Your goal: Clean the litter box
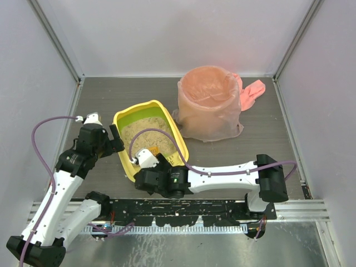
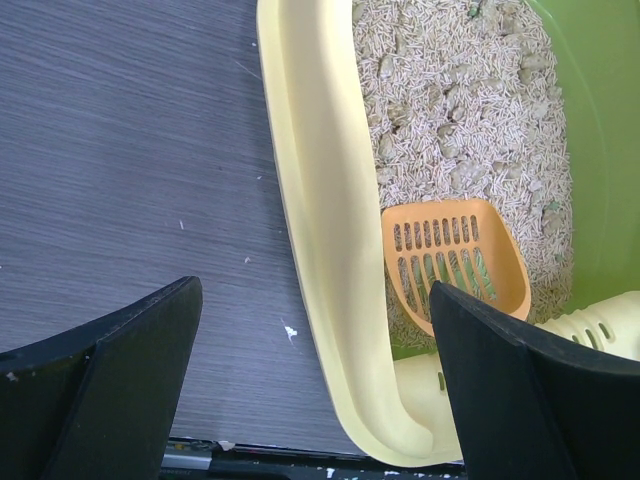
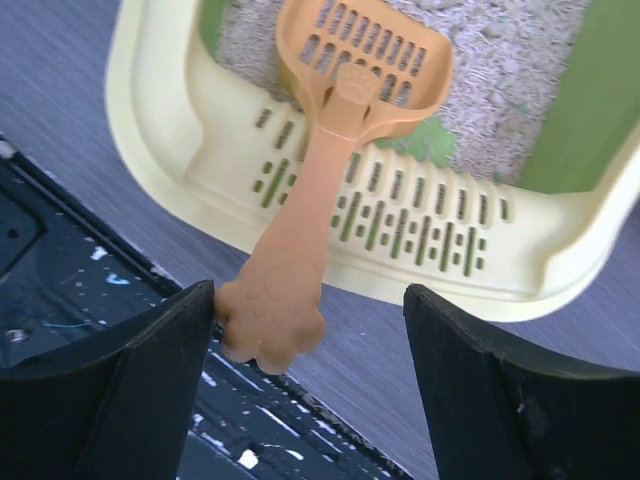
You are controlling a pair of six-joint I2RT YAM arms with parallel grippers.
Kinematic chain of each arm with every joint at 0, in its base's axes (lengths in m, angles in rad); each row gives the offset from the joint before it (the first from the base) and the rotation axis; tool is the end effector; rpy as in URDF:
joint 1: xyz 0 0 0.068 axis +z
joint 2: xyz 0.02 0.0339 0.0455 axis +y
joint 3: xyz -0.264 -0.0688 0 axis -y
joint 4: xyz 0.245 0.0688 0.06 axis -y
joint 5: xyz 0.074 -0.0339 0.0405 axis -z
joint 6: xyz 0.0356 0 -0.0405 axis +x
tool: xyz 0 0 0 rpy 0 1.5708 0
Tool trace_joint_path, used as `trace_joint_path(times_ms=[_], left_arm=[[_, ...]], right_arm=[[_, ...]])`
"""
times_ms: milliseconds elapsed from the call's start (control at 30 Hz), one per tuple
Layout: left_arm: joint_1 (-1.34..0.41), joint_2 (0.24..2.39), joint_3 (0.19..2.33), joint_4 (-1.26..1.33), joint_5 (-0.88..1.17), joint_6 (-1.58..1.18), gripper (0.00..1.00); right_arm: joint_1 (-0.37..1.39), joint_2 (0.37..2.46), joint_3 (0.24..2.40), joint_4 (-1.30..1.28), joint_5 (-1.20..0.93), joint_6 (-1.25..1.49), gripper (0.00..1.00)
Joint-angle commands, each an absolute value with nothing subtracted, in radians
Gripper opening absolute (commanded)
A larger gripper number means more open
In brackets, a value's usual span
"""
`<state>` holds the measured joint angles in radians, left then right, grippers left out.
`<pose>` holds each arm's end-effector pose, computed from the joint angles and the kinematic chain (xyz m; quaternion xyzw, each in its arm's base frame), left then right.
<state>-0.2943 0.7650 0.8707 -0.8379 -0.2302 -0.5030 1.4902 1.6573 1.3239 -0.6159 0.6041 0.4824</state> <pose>0.1437 -0.0351 0.3092 -0.1410 0.8975 -0.0603 0.4134 0.0487 0.3513 0.2690 -0.3593 0.8399 0.0872 0.3973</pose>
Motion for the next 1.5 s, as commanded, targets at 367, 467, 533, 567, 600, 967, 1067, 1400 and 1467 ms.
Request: trace_joint_path(times_ms=[367, 467, 533, 567, 600, 967, 1067, 1400, 1467], left_arm=[[-0.293, 0.762, 0.875, -0.793, -0.215, -0.486, 0.98], [-0.293, 0.764, 0.876, -0.794, -0.215, -0.485, 0.98], [-0.293, 0.765, 0.877, -0.797, -0.213, -0.485, 0.98], [-0.293, 0.766, 0.877, -0.798, -0.212, -0.485, 0.98], [-0.293, 0.765, 0.877, -0.798, -0.211, -0.485, 0.98], [-0.294, 0.775, 0.877, -0.787, -0.191, -0.485, 0.98], [-0.293, 0.773, 0.874, -0.787, -0.192, -0.485, 0.98], [-0.294, 0.778, 0.869, -0.783, -0.184, -0.483, 0.98], [-0.294, 0.775, 0.867, -0.782, -0.184, -0.483, 0.98]], right_arm=[[1.367, 1.527, 1.232, -0.684, 0.73, 0.476, 0.77], [1.304, 1.48, 1.189, -0.639, 0.702, 0.449, 0.76], [1.278, 1.454, 1.171, -0.609, 0.68, 0.433, 0.76], [1.274, 1.443, 1.166, -0.596, 0.67, 0.421, 0.76], [1.273, 1.434, 1.162, -0.582, 0.653, 0.411, 0.76], [1.273, 1.201, 0.974, -0.498, 0.718, 0.839, 0.84], [1.273, 1.116, 0.861, -0.467, 0.751, 1.044, 0.84], [1.273, 0.977, 0.601, -0.219, 0.637, 1.402, 0.84], [1.274, 0.974, 0.568, -0.16, 0.626, 1.459, 0.83]])
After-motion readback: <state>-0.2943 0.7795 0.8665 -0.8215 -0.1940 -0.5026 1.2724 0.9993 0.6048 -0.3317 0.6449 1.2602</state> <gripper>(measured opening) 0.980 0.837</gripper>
